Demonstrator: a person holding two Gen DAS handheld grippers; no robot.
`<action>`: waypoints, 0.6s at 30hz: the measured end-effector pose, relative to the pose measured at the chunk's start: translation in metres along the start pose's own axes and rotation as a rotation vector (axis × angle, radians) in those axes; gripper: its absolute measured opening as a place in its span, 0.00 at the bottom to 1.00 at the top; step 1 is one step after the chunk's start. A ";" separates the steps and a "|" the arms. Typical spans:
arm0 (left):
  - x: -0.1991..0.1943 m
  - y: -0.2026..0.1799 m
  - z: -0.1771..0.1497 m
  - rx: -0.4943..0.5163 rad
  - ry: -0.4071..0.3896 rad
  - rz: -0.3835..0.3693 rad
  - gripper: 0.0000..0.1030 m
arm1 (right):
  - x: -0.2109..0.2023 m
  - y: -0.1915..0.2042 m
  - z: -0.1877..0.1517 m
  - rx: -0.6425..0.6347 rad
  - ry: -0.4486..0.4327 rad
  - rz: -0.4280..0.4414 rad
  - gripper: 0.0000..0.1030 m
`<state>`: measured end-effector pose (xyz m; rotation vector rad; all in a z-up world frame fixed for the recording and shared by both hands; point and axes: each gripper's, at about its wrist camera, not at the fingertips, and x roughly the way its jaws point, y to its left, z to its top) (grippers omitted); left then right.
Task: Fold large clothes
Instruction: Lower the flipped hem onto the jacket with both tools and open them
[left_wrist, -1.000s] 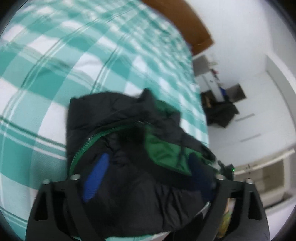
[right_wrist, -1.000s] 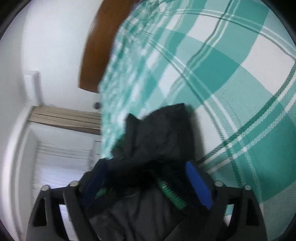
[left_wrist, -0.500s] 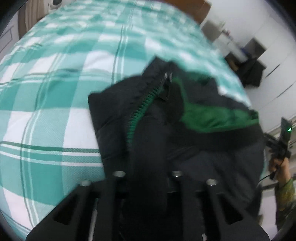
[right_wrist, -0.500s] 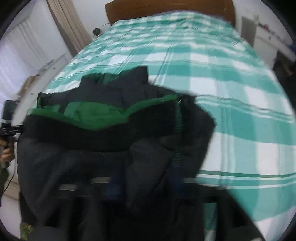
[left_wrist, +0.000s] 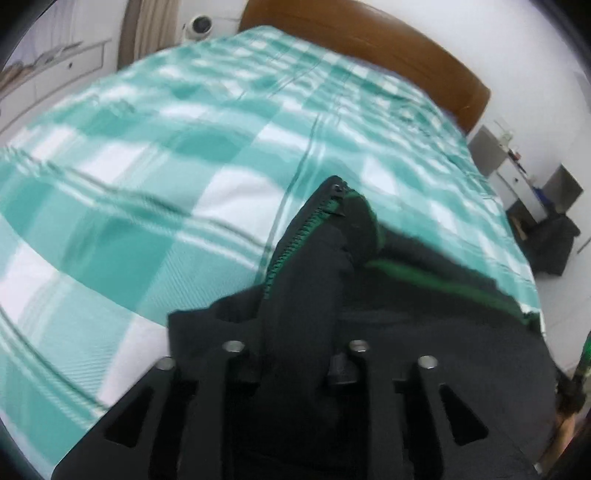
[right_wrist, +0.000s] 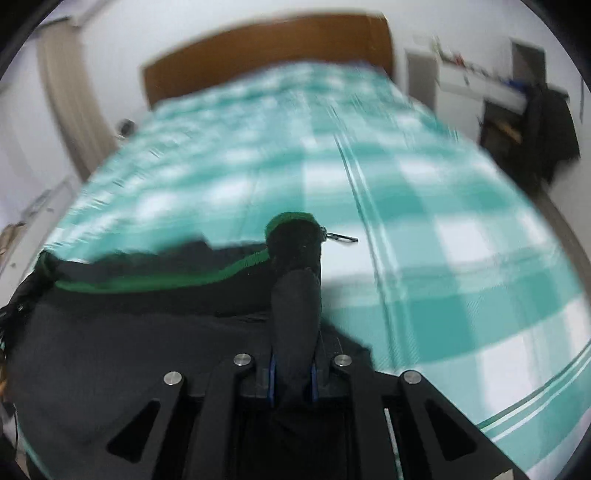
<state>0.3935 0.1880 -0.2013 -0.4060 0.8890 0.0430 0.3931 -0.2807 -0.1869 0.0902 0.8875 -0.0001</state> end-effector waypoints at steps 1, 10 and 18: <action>0.009 0.008 -0.004 -0.023 -0.002 -0.009 0.36 | 0.013 0.000 -0.002 0.007 -0.020 -0.002 0.20; 0.032 0.025 -0.016 -0.065 -0.034 -0.064 0.44 | 0.032 -0.004 -0.016 0.028 -0.071 0.021 0.23; 0.038 0.031 -0.016 -0.093 -0.027 -0.100 0.45 | 0.039 -0.010 -0.018 0.058 -0.077 0.049 0.23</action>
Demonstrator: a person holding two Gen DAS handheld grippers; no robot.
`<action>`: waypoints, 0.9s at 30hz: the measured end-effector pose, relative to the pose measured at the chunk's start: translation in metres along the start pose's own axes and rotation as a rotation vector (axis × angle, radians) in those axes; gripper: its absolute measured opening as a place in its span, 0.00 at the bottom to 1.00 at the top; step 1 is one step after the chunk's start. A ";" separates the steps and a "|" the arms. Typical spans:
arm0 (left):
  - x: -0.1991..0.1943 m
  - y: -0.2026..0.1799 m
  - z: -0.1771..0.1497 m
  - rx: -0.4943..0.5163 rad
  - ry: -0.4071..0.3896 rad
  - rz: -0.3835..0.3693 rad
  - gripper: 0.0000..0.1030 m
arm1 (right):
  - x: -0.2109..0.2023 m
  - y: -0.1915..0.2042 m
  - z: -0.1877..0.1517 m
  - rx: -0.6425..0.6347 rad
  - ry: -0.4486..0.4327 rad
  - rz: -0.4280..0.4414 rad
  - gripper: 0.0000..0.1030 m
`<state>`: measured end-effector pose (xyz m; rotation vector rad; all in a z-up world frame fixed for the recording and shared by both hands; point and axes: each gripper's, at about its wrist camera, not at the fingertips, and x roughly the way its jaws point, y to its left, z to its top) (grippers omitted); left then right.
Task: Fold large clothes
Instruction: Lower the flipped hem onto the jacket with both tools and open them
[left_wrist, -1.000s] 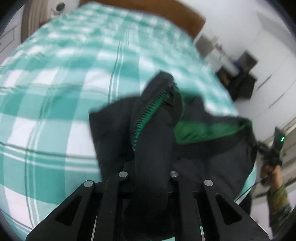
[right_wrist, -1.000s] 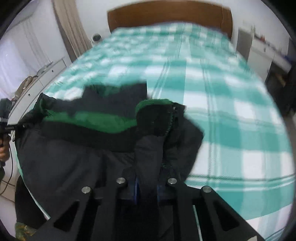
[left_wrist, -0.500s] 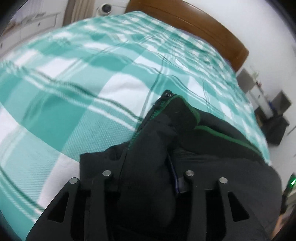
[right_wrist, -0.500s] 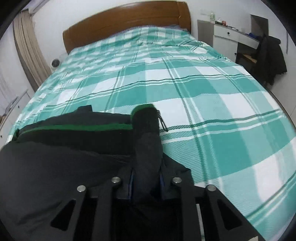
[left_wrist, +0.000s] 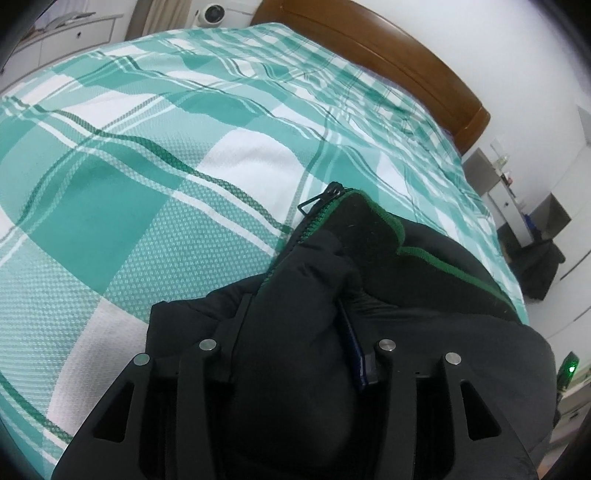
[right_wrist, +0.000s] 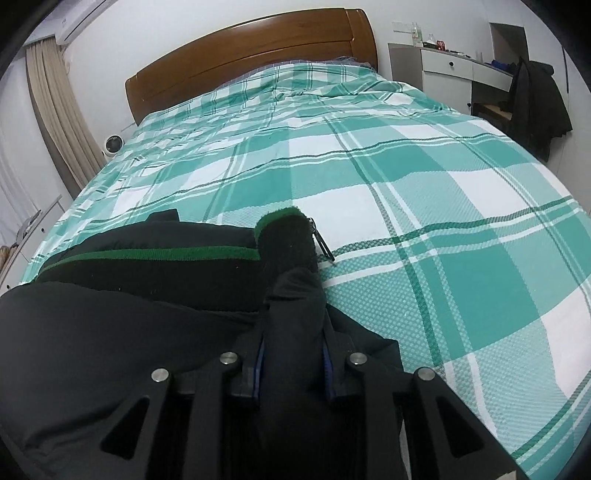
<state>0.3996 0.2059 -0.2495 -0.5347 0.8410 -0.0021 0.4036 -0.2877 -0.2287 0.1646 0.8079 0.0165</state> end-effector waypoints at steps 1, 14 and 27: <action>0.000 0.001 0.000 -0.005 0.000 -0.007 0.45 | 0.001 -0.001 0.000 0.003 0.001 0.002 0.23; 0.003 0.012 -0.002 -0.049 -0.002 -0.074 0.45 | 0.003 -0.006 -0.002 0.035 -0.001 0.035 0.24; 0.002 0.016 0.000 -0.069 0.004 -0.100 0.45 | 0.004 -0.006 -0.002 0.043 -0.002 0.042 0.24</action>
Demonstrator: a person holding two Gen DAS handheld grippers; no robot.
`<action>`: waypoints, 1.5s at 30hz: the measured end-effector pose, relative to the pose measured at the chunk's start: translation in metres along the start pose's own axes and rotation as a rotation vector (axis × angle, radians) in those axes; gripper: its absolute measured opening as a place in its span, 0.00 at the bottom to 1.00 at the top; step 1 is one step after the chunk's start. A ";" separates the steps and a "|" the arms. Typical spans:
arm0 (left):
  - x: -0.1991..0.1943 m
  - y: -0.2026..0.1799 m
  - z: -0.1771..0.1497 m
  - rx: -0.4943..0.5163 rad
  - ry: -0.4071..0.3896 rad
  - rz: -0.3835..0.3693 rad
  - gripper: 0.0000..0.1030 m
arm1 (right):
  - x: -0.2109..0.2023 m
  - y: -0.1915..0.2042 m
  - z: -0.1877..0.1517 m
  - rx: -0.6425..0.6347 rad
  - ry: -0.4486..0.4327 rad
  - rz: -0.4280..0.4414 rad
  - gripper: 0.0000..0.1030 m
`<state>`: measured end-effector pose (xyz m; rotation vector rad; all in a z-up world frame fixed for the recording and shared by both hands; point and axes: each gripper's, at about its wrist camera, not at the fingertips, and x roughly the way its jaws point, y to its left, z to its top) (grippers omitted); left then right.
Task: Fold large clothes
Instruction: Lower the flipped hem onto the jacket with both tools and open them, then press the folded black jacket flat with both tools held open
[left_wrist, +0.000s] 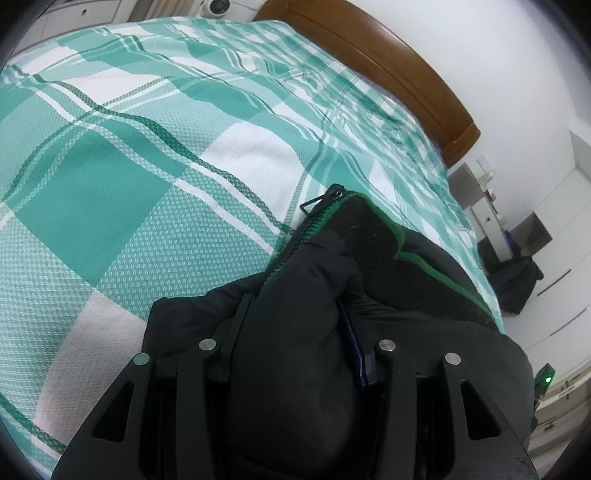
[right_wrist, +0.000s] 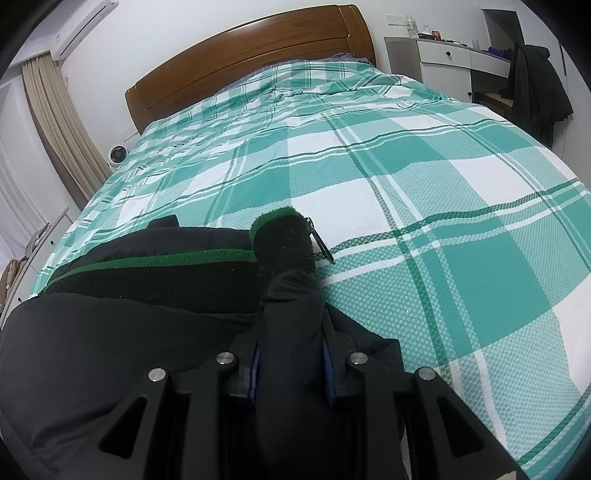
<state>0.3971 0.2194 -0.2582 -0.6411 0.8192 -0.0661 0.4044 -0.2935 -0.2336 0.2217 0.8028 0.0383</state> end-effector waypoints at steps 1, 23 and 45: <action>-0.001 0.001 0.000 -0.005 0.002 -0.007 0.45 | 0.000 0.000 0.000 0.001 0.000 0.001 0.24; -0.036 -0.209 -0.049 0.535 0.168 -0.059 0.87 | -0.107 0.047 0.014 -0.140 -0.009 0.160 0.75; -0.016 -0.200 -0.090 0.606 0.198 0.006 0.89 | -0.050 0.024 -0.040 -0.078 -0.030 0.277 0.76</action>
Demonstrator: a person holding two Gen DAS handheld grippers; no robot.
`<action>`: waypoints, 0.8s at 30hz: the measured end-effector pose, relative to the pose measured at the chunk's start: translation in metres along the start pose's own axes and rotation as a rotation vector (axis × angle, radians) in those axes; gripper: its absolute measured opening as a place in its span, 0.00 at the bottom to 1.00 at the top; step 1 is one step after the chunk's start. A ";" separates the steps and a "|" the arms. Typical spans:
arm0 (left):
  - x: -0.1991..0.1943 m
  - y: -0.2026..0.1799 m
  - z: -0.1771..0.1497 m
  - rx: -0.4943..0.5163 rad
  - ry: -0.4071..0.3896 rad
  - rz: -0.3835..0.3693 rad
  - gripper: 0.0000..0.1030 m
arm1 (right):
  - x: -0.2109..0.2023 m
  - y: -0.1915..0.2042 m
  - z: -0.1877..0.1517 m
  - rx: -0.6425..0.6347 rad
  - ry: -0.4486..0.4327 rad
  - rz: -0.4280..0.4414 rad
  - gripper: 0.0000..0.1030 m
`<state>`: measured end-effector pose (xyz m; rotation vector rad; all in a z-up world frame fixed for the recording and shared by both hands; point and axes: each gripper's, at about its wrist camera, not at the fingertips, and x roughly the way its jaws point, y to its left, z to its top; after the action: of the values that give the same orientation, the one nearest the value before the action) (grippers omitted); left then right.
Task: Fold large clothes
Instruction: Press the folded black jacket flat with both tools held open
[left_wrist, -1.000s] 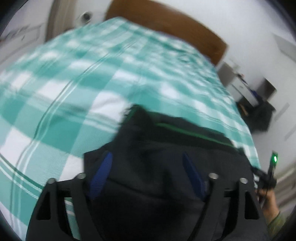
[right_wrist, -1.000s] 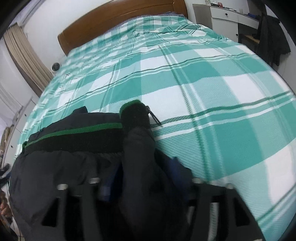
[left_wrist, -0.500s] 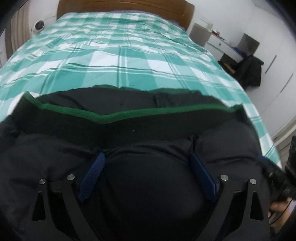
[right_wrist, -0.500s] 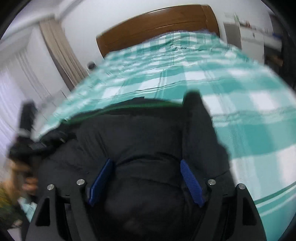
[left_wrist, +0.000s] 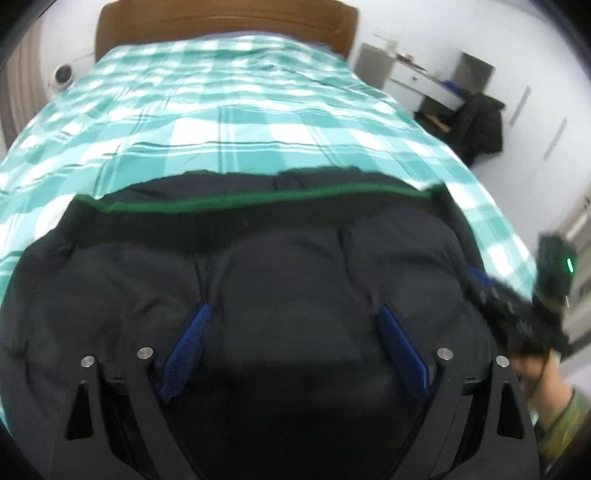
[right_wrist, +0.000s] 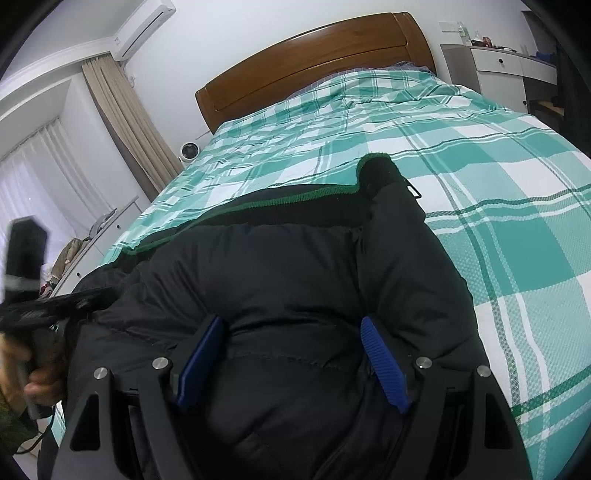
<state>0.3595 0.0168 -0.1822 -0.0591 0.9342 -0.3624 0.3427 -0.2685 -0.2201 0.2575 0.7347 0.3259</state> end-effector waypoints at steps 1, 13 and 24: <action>0.001 0.000 -0.008 0.014 0.011 0.005 0.89 | 0.000 0.000 0.000 0.000 -0.001 -0.001 0.76; 0.025 0.001 -0.032 0.042 -0.024 0.009 0.93 | 0.002 0.000 -0.001 -0.010 -0.002 -0.007 0.76; -0.021 -0.021 -0.055 0.062 -0.021 0.014 0.90 | 0.002 -0.005 -0.003 0.003 -0.013 0.007 0.76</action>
<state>0.2984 0.0102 -0.1946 0.0005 0.9017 -0.3765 0.3427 -0.2720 -0.2248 0.2653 0.7218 0.3294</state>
